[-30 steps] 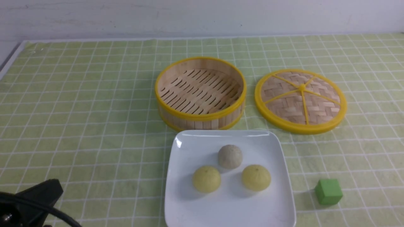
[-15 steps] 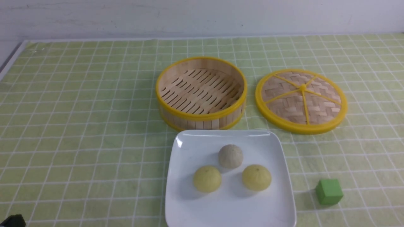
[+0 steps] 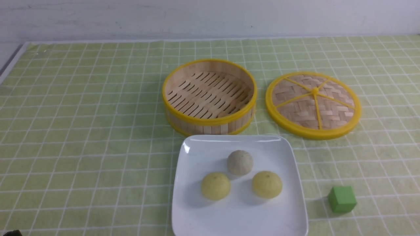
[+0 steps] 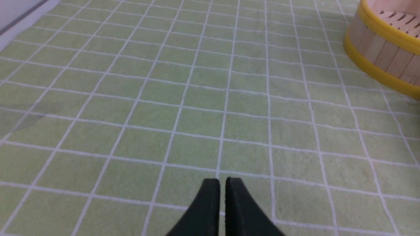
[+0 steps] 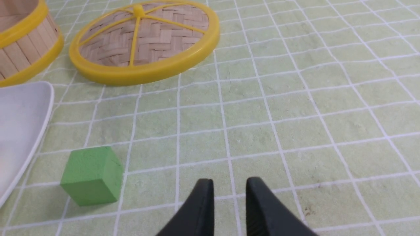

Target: Put the steamed buns into the plate on the green tablecloth.

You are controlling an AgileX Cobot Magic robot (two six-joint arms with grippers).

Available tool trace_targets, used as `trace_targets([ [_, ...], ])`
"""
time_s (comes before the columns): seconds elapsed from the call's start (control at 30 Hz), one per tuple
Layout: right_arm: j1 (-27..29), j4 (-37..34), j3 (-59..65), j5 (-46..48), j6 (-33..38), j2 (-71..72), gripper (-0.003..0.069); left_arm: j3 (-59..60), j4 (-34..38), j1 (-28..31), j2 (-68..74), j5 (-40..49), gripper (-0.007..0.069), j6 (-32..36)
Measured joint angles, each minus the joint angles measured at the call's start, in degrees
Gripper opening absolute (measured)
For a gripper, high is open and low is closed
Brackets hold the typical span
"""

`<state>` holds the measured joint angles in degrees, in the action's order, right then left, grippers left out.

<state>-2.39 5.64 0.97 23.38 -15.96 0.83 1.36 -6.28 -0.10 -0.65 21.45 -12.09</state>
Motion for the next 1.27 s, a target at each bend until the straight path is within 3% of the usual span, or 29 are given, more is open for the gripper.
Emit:
trace_targets([
  [1.27,0.0,0.0,0.0,0.0,-0.1,0.0,0.0227,0.0,-0.5,-0.1,0.0,0.2,0.0082,0.0],
])
